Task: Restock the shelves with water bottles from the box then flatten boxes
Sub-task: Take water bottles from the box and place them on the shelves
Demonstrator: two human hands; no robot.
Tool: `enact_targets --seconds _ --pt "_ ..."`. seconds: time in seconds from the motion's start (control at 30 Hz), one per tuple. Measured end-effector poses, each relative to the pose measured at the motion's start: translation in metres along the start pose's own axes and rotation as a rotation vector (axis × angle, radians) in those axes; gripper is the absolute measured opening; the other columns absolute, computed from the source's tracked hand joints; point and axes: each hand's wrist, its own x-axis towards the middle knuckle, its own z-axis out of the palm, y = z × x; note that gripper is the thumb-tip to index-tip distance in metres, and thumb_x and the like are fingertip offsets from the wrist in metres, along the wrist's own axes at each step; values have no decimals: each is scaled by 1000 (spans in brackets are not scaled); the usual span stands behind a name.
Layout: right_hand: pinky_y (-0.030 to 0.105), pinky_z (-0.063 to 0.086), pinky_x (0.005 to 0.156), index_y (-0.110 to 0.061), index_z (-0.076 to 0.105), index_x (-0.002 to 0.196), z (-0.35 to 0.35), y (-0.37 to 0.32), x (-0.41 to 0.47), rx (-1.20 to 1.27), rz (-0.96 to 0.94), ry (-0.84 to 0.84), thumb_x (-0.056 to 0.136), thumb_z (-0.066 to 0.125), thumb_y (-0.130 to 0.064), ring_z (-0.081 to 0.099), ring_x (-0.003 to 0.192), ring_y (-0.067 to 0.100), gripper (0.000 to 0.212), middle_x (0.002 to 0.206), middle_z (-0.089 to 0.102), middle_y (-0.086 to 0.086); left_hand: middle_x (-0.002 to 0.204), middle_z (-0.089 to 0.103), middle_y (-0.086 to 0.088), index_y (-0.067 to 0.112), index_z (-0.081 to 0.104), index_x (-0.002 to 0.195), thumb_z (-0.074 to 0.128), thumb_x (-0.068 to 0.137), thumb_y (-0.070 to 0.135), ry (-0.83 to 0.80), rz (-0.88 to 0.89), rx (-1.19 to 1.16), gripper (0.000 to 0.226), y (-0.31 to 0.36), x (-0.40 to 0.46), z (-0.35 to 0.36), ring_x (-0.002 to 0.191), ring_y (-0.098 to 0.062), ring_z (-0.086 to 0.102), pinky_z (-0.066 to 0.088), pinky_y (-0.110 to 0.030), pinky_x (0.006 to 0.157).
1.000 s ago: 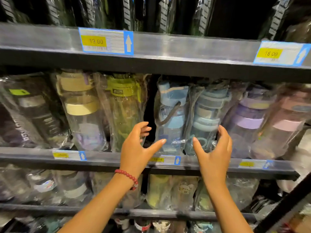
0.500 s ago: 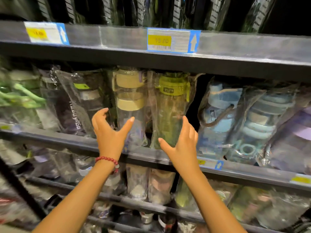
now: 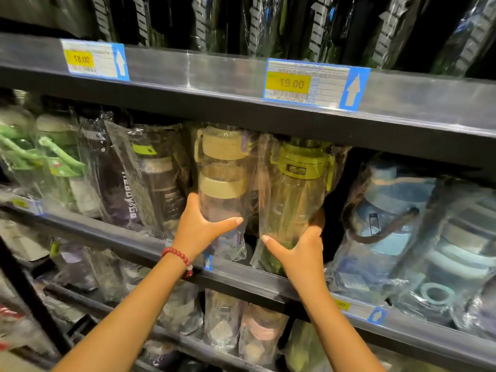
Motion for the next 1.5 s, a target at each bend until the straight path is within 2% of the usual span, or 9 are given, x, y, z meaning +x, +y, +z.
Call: enact_targets --seconds 0.2,0.33,0.5,0.73,0.93,1.13,1.33,1.4,1.5 --pt "48 48 84 -9 36 96 4 3 0 67 -37 78 63 84 -41 54 100 33 67 103 54 12 95 51 15 15 38 101 90 55 30 114 61 -7 71 1 -5 8 84 7 51 41 -7 62" --pt "45 49 88 -3 38 118 6 -1 -1 35 -40 106 59 84 -48 54 109 31 88 116 54 13 103 55 3 17 37 104 85 46 53 163 63 73 83 1 -13 11 92 -13 55 48 -27 71" --pt "42 49 86 -6 35 117 7 -9 -5 -20 -24 159 58 86 -47 53 108 31 88 114 53 11 117 54 0 17 37 117 76 43 70 -30 79 63 100 -12 -9 -8 107 -17 56 52 -37 85" --pt "42 51 81 -11 33 109 12 -11 -8 -46 -14 216 59 84 -48 56 106 29 81 114 54 10 114 53 4 18 40 114 86 63 32 -167 153 23 70 -19 -2 -19 102 -11 53 42 -20 78" --pt "28 43 77 -18 26 104 13 -16 -13 -63 -1 212 63 84 -42 56 106 26 76 117 53 7 130 49 -7 10 35 128 82 64 43 -245 162 46 87 -24 0 -25 117 -22 51 47 -38 94" --pt "39 43 94 -7 37 129 12 -18 -22 -28 61 338 69 80 -41 49 119 28 81 130 50 12 152 28 1 22 14 148 71 69 57 -394 163 66 104 -25 -6 -42 135 -18 35 37 -39 108" --pt "34 43 93 -7 54 122 35 -47 -59 81 -150 738 83 62 -27 54 109 27 45 117 54 5 145 29 19 33 36 139 72 78 38 -451 379 93 71 -32 -20 -87 124 12 29 17 6 94" --pt "35 46 92 -5 57 116 49 -64 -64 106 -291 704 83 54 -26 55 104 24 39 113 55 4 131 42 27 40 50 122 72 75 38 -448 450 40 51 -30 -18 -112 116 19 38 27 1 97" --pt "25 44 91 1 60 110 72 -93 -65 113 -452 579 85 52 -20 55 102 19 33 110 57 6 103 63 14 22 67 101 68 76 33 -225 562 -43 28 -35 -10 -146 97 2 58 43 -10 85"
